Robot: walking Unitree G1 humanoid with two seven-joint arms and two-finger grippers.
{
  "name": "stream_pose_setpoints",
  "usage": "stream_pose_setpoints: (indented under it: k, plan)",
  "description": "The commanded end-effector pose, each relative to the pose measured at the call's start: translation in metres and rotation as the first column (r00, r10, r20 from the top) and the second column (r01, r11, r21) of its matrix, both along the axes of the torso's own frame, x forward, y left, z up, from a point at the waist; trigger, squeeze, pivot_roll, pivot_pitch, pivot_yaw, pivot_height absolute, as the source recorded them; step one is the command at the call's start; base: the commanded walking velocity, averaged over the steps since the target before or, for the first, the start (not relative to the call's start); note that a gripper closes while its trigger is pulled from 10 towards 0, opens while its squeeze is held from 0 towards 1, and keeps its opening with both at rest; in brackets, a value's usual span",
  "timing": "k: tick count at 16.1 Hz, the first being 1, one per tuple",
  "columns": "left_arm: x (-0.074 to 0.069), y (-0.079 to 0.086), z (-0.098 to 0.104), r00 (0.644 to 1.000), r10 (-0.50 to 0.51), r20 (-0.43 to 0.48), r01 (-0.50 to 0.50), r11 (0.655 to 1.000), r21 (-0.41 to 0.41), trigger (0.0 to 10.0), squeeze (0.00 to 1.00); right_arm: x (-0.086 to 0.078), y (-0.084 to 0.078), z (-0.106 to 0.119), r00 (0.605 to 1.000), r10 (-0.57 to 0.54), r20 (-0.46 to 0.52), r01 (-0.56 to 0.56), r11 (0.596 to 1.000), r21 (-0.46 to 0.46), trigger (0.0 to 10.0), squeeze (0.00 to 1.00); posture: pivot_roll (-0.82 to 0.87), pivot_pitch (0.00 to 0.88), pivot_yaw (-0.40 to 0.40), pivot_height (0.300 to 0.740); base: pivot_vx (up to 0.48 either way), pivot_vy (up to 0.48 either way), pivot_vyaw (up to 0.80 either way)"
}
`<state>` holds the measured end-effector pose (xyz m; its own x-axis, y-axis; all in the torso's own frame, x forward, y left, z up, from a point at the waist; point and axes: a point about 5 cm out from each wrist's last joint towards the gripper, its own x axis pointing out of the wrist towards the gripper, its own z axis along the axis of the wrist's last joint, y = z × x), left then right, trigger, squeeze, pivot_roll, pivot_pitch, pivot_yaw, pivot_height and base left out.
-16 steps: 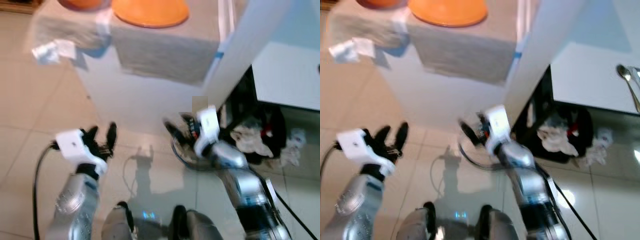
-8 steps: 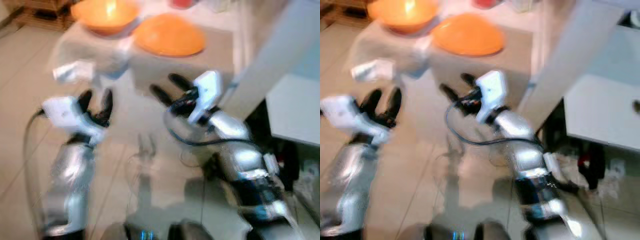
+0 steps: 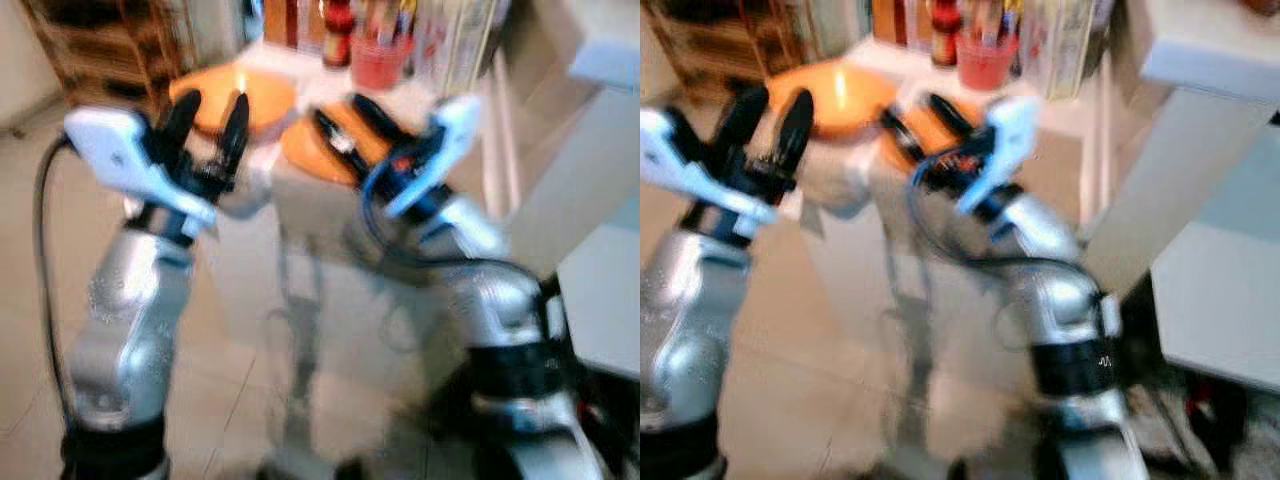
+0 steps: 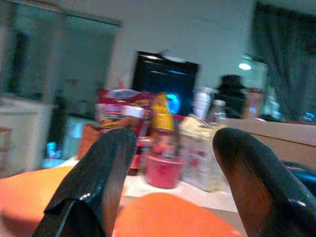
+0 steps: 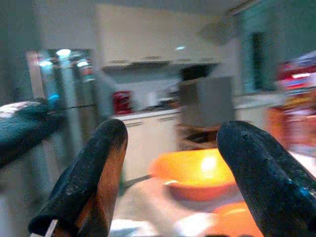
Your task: Setting the table
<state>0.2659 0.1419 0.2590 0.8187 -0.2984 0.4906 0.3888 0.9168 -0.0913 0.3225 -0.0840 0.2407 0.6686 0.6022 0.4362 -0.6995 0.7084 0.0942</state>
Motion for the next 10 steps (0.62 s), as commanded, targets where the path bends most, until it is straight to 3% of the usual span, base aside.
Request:
stream_pose_setpoints:
  k: [1, 6, 9, 10]
  plan:
    - [0.000, -0.001, 0.006, 1.000, -0.016, 0.017, 0.016, 1.000, 0.012, 10.0, 0.00, 0.003, 0.003, 0.005, 1.000, -0.027, -0.005, 0.027, 1.000, -0.010, 10.0, 0.00, -0.04, 0.054, -0.034, 0.740, 0.450, 0.000, 0.00]
    - [0.001, -0.010, 0.000, 0.998, -0.060, -0.018, 0.061, 0.998, 0.017, 10.0, 0.00, 0.004, 0.002, 0.003, 0.997, -0.067, -0.029, 0.066, 0.997, -0.047, 10.0, 0.00, -0.04, 0.065, -0.024, 0.740, 0.442, 0.000, -0.80]
    - [-0.002, -0.016, -0.008, 0.995, -0.085, -0.058, 0.086, 0.996, 0.022, 10.0, 0.00, 0.008, -0.004, 0.001, 0.988, -0.149, -0.044, 0.145, 0.987, -0.070, 10.0, 0.00, -0.04, 0.079, -0.019, 0.740, 0.414, 0.000, -0.80]
    - [-0.004, -0.017, -0.010, 0.994, -0.088, -0.067, 0.090, 0.996, 0.022, 10.0, 0.00, 0.007, -0.002, -0.001, 0.988, -0.150, -0.043, 0.145, 0.985, -0.095, 10.0, 0.00, -0.04, 0.098, -0.019, 0.740, 0.401, 0.000, 0.00]
